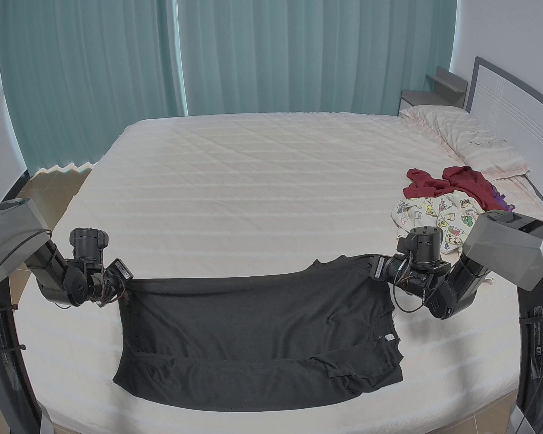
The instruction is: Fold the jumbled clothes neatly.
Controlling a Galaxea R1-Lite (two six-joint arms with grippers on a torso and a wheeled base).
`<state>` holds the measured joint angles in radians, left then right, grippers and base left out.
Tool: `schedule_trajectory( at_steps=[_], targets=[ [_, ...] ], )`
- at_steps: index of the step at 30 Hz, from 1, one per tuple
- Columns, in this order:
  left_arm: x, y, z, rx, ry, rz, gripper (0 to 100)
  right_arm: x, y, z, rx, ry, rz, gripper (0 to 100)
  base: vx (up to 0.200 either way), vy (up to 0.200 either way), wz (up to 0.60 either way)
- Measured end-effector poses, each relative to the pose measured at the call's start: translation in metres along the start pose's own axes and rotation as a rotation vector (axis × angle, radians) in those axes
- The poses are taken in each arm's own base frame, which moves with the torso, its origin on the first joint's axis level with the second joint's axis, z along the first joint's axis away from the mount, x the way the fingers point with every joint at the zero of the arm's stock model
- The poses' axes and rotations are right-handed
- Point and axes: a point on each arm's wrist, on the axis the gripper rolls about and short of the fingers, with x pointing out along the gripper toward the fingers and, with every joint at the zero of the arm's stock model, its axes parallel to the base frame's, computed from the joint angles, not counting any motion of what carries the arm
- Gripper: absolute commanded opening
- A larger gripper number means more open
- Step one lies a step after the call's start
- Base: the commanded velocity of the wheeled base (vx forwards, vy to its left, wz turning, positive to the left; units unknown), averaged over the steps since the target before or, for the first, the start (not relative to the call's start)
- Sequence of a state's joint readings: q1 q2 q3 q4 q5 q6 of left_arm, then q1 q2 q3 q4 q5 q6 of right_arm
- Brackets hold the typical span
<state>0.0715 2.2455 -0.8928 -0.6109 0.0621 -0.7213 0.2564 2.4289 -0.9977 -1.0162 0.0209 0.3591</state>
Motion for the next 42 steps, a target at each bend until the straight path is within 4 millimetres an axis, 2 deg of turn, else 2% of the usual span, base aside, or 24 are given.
schedule_trajectory(
  at_steps=[6, 18, 31, 38, 39, 40, 41, 42],
  targets=[
    [-0.006, 0.001, -0.001, 0.032, 0.003, 0.002, 0, -0.015, -0.001, -0.006, 0.002, 0.017, 0.009, 0, 0.000, 0.000, 0.00],
    [-0.018, 0.016, -0.015, 0.121, 0.054, 0.044, 0, -0.045, -0.004, -0.023, -0.002, 0.060, 0.022, 0, 0.000, 0.000, 0.00],
    [-0.035, 0.038, -0.042, 0.195, 0.157, 0.110, 0, -0.087, -0.014, -0.059, -0.010, 0.201, 0.030, 0, 0.000, 0.000, 0.00],
    [-0.040, 0.050, -0.057, 0.307, 0.228, 0.141, 0, -0.096, -0.015, -0.074, -0.026, 0.262, 0.022, 0, 0.000, 0.000, 0.00],
    [-0.040, 0.052, -0.060, 0.315, 0.239, 0.147, 0, -0.096, -0.015, -0.076, -0.031, 0.273, 0.021, 100, 0.000, 0.000, 0.00],
    [-0.041, 0.054, -0.062, 0.319, 0.247, 0.153, 0, -0.097, -0.015, -0.078, -0.034, 0.282, 0.018, 100, 0.000, 0.000, 0.00],
    [-0.041, 0.055, -0.063, 0.322, 0.255, 0.157, 100, -0.097, -0.016, -0.081, -0.036, 0.290, 0.016, 100, 0.000, 0.000, 0.00],
    [-0.042, 0.056, -0.064, 0.323, 0.260, 0.161, 100, -0.097, -0.016, -0.082, -0.037, 0.295, 0.014, 100, 0.000, 0.000, 0.00]
  ],
)
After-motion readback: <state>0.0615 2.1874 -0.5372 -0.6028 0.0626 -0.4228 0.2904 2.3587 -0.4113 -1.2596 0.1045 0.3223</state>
